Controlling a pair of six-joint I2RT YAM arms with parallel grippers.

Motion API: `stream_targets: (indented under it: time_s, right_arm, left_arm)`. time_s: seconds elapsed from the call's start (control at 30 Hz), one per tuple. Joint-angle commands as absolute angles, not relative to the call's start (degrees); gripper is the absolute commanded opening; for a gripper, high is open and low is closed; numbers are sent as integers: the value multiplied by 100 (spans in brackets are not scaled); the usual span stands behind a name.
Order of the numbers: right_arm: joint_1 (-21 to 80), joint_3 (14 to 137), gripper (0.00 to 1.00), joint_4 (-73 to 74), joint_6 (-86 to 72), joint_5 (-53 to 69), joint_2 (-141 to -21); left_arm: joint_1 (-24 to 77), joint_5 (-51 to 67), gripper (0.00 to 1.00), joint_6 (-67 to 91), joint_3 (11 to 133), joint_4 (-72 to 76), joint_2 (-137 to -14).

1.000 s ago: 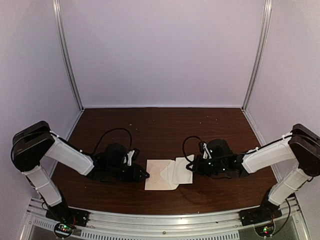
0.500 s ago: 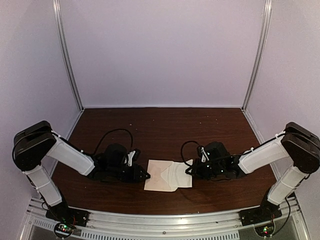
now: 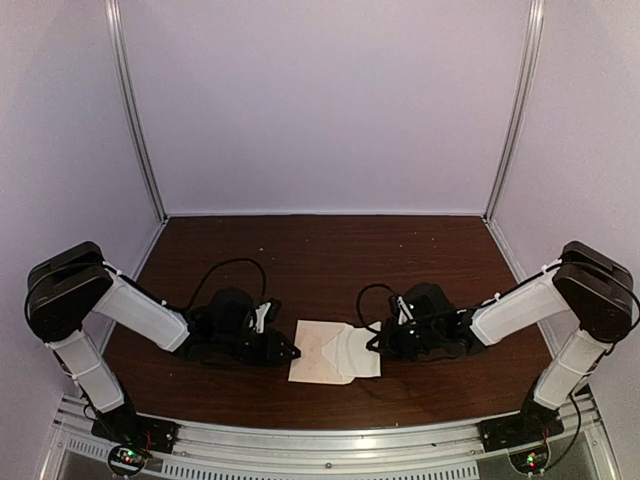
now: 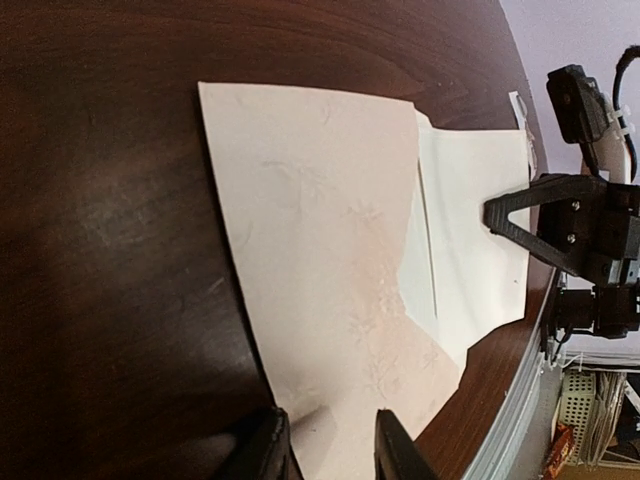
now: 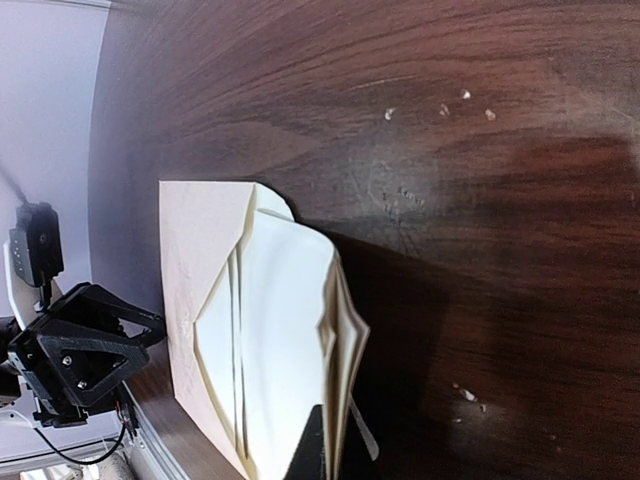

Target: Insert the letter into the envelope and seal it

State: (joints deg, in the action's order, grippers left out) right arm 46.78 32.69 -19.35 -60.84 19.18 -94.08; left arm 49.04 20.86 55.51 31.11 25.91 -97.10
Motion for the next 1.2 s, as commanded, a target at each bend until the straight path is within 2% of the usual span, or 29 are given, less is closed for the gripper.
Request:
stream_targets:
  time_s: [0.0,1.17]
  right_arm:
    - [4641,3419,0,-1936,-6140,2059,-9539]
    - [4676,3649,0,-2251,-6232,2304,-9951]
  left_arm:
    - [4860,2185,29,5582,3063,2804,-9767]
    - [4860,2290,29,5612,3094,2850,-9817]
